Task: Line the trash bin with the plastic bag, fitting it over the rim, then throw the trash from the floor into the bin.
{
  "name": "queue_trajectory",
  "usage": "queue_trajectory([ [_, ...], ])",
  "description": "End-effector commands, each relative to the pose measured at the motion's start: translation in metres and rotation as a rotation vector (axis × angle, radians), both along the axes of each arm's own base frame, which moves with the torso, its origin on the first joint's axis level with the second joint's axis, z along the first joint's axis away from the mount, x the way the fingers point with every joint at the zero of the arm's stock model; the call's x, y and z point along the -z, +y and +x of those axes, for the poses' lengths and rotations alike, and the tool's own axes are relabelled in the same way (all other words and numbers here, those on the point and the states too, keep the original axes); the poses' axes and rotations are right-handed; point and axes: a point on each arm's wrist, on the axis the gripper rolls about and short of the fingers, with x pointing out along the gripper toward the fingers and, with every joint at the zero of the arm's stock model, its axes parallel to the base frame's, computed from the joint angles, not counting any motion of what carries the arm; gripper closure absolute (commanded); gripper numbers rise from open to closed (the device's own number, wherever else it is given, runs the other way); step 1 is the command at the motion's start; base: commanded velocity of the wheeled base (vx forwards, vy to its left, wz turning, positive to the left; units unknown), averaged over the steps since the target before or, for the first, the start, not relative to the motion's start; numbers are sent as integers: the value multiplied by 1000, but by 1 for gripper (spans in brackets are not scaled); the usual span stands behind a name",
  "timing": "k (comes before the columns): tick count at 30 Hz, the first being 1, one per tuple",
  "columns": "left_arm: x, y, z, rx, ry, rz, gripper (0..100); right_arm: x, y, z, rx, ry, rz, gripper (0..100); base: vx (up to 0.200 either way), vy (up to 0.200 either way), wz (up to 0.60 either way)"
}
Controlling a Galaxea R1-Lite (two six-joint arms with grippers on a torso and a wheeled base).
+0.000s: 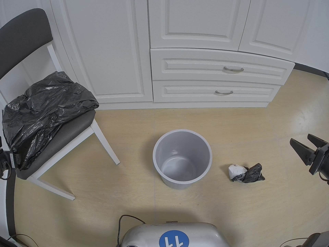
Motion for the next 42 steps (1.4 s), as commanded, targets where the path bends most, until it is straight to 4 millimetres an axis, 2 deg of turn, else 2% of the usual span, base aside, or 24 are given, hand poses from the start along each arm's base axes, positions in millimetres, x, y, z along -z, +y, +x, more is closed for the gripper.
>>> queue_trajectory([
  [1, 1, 1, 1, -1, 3, -4, 0, 1, 1, -1, -10, -1, 0, 0, 0, 0, 0],
  [10, 6, 0, 4, 13, -1, 7, 0, 4, 2, 0, -13, 17, -5, 0, 0, 0, 0],
  [11, 6, 0, 4, 13, -1, 7, 100, 3, 1, 0, -11, 12, -5, 0, 0, 0, 0],
  [27, 12, -9, -8, 22, -15, 22, 100, 4, 2, 0, -13, 14, -4, 0, 0, 0, 0],
  [31, 4, -15, -14, 40, -98, 57, 100, 3, 2, 0, -20, 14, -2, 0, 0, 0, 0],
  [33, -1, -22, -20, 87, -161, 78, 100, 3, 4, 0, -36, 14, -4, 0, 0, 0, 0],
  [37, -16, -46, -39, 309, -328, 91, 100, 4, 9, -2, -74, 15, -6, 0, 0, 0, 0],
  [38, -16, -46, -39, 309, -328, 91, 100, 4, 9, -2, -74, 15, -6, 0, 0, 0, 0],
  [39, -25, -58, -48, 415, -391, 89, 100, 4, 10, -2, -74, 16, -9, 0, 0, 0, 0],
  [42, -34, -77, -56, 539, -464, 70, 100, 5, 12, -1, -68, 25, -14, 0, 0, 0, 0],
])
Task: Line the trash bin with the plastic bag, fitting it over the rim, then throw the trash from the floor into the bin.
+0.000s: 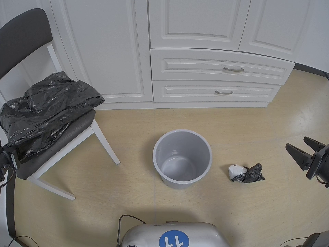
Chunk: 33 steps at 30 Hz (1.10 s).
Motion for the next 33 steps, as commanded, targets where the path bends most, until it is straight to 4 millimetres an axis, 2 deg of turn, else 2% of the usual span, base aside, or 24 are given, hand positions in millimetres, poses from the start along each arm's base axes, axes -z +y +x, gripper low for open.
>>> queue_trajectory([
  [1, -23, -42, -29, 265, -186, 8, 100, 2, 7, 1, -19, 16, -10, 0, 0, 0, 0],
  [3, -25, -46, -31, 296, -198, 2, 100, 3, 8, 1, -24, 17, -11, 0, 0, 0, 0],
  [5, -32, -61, -35, 433, -238, -34, 100, 8, 13, 0, -43, 35, -23, 0, 0, 0, 0],
  [7, -38, -69, -36, 501, -260, -56, 100, 9, 16, 1, -64, 28, -24, 0, 0, 0, 0],
  [12, -49, -82, -37, 581, -295, -100, 100, 14, 27, 7, -96, 47, -33, 0, 0, 0, 0],
  [13, -53, -89, -38, 627, -307, -130, 100, 18, 37, 7, -146, 69, -39, 0, 0, 0, 0],
  [18, -63, -100, -40, 695, -323, -218, 100, 26, 68, 12, -240, 89, -18, 0, 0, 0, 0],
  [26, -70, -107, -45, 756, -343, -302, 100, 59, 123, 28, -251, 84, -56, 0, 0, 0, 0],
  [28, -70, -107, -45, 758, -342, -304, 100, 61, 126, 29, -255, 81, -56, 0, 0, 0, 0],
  [29, -71, -110, -47, 786, -339, -313, 100, 71, 136, 31, -269, 66, -49, 0, 0, 0, 0],
  [33, -72, -114, -51, 841, -341, -327, 100, 83, 145, 35, -274, 52, -35, 0, 0, 0, 0],
])
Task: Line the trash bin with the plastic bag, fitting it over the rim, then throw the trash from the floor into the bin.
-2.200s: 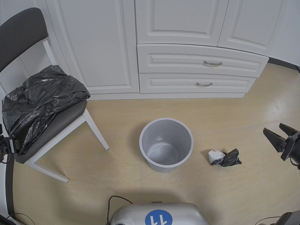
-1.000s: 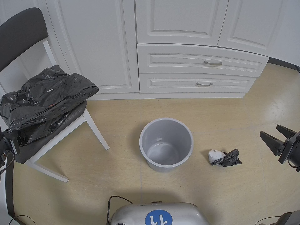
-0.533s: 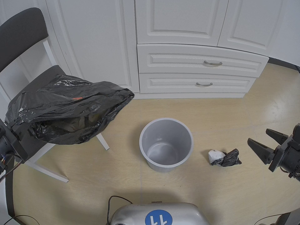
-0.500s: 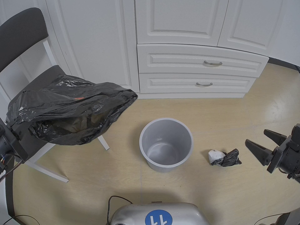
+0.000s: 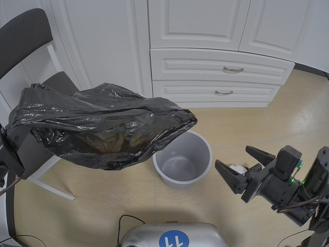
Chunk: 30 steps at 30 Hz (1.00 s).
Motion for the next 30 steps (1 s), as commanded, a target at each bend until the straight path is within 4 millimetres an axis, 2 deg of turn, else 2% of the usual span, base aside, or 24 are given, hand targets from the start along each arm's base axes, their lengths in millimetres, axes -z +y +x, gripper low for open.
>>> queue_trajectory([
  [1, -4, -9, -8, 112, -12, -25, 100, 50, 31, 8, -25, 73, -108, 0, 0, 0, 0],
  [11, -3, -15, -16, 214, 10, -58, 100, 46, 44, 18, 25, -20, 13, 0, 0, 0, 0],
  [23, 1, -12, -20, 219, 10, -60, 100, 26, 32, 32, 107, -97, 53, 0, 0, 0, 0],
  [30, 2, -13, -19, 221, 18, -60, 100, 13, 25, 16, 62, -108, 59, 0, 0, 0, 0],
])
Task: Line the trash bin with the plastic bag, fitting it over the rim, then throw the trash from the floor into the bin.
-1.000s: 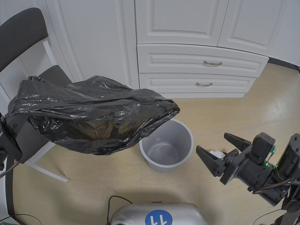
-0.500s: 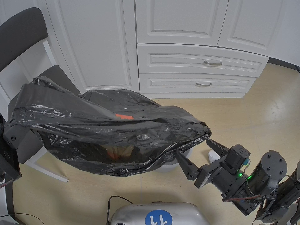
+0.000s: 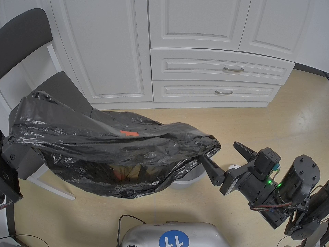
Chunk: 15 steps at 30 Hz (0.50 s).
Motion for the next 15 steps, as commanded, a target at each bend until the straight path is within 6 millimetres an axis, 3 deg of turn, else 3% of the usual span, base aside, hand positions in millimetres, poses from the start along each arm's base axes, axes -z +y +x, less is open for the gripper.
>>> queue_trajectory([
  [1, 0, -1, 0, 3, 1, 2, 100, -11, -4, -10, -27, -19, 23, 0, 0, 0, 0],
  [15, -6, -1, 1, 6, -9, -16, 100, 14, -5, -16, -50, 58, -75, 0, 0, 0, 0],
])
